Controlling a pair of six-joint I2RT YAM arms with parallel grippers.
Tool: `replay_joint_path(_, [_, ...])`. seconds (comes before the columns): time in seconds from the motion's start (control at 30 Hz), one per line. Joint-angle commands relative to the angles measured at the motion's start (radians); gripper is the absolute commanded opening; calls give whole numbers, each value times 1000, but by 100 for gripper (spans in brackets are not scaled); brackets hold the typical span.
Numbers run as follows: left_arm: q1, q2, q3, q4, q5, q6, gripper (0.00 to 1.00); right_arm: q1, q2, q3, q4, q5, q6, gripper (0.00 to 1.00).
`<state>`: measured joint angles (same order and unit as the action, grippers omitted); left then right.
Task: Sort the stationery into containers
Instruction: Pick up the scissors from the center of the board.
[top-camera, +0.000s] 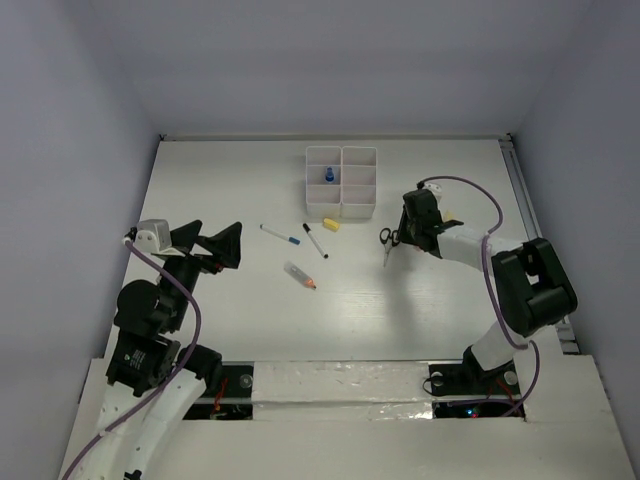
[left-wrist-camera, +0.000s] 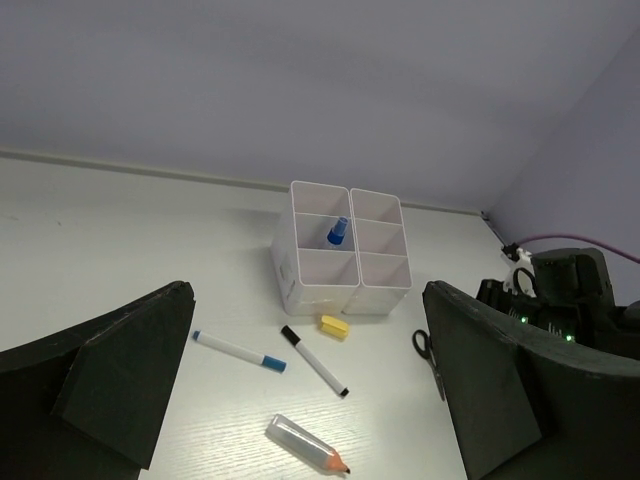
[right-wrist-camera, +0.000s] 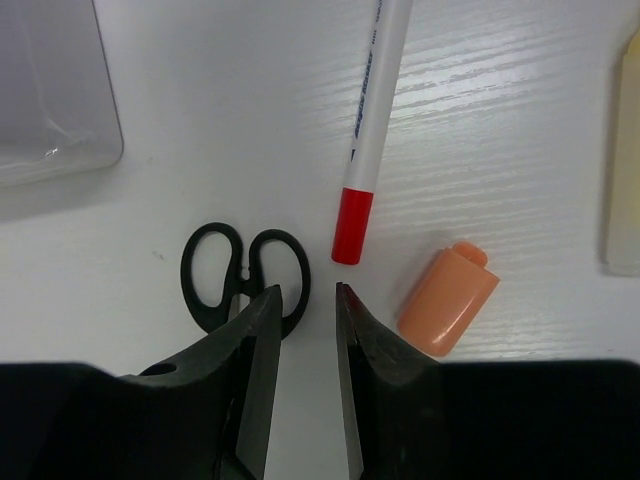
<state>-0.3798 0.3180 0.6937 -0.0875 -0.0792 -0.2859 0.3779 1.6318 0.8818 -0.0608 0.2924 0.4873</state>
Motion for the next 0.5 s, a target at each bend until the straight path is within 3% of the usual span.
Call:
replay_joint_path(0.0, [2, 12, 0, 42, 13, 8, 99, -2, 16, 29, 36, -35, -9, 34])
replay_joint_path(0.47, [2, 23, 0, 45, 16, 10, 99, -2, 114, 72, 29, -3, -21, 28])
